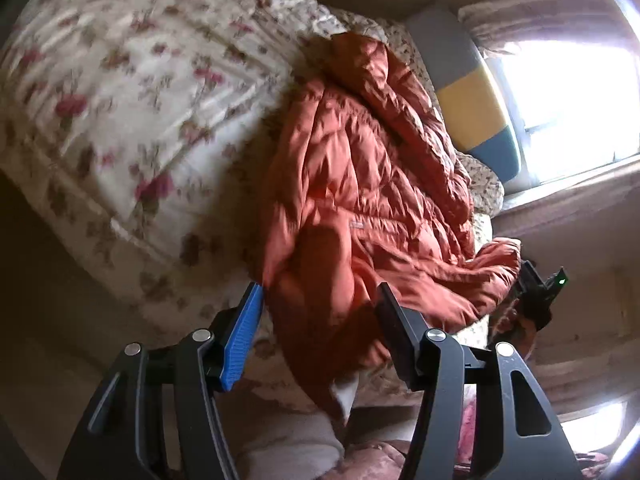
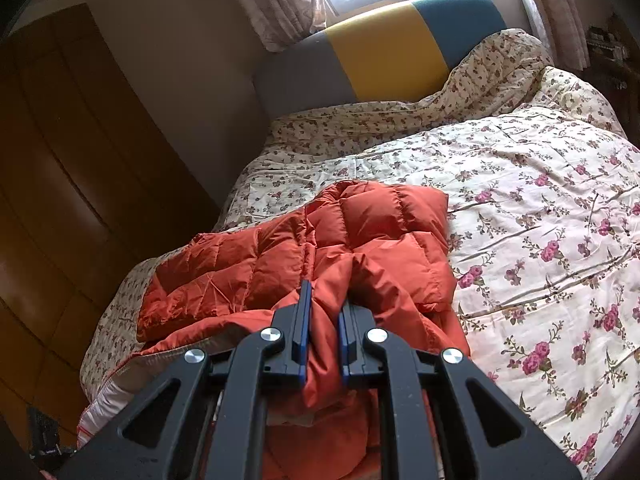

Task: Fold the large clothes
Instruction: 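Close both grippers on the jacket edge and lift it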

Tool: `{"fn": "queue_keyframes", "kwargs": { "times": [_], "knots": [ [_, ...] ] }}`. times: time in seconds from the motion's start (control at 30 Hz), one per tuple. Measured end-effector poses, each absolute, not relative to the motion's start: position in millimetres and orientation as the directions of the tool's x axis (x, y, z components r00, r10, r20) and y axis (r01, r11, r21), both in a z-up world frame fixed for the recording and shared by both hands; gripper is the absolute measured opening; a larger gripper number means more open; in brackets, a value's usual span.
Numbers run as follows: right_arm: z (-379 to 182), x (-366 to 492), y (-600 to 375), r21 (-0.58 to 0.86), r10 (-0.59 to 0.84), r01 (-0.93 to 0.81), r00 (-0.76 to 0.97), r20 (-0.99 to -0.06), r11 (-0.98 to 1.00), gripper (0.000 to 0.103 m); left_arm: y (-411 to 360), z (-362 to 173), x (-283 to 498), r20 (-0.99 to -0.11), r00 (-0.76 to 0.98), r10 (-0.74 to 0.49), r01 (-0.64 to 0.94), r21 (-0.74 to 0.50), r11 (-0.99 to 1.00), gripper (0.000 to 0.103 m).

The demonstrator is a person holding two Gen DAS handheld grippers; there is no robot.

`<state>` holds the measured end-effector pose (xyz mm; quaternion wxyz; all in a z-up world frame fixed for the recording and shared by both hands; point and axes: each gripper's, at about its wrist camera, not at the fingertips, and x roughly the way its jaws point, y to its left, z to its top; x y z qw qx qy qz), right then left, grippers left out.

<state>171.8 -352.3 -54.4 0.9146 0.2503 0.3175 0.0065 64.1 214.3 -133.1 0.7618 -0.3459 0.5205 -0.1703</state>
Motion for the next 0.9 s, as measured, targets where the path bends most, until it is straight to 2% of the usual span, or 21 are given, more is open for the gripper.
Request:
{"fn": "queue_keyframes", "kwargs": {
  "times": [0.1, 0.23, 0.33, 0.9],
  "knots": [
    [-55, 172, -352, 0.47, 0.173, 0.152, 0.798, -0.577, 0.869, 0.01, 203, -143, 65, -0.631, 0.383, -0.674, -0.107, -0.756, 0.646, 0.057],
    [-54, 171, -351, 0.462, 0.17, 0.148, 0.798, -0.578, 0.874, 0.01, 191, -147, 70, -0.62, 0.381, -0.686, -0.107, -0.767, 0.633, 0.026],
    [-55, 171, -352, 0.464, 0.168, 0.152, 0.799, -0.578, 0.873, 0.01, 189, -140, 74, -0.61, 0.416, -0.675, -0.096, -0.767, 0.634, 0.018],
    [-59, 173, -355, 0.475, 0.173, 0.156, 0.798, -0.577, 0.866, 0.01, 189, -112, 98, -0.595, 0.479, -0.645, -0.055, -0.754, 0.655, 0.016]
  ]
}}
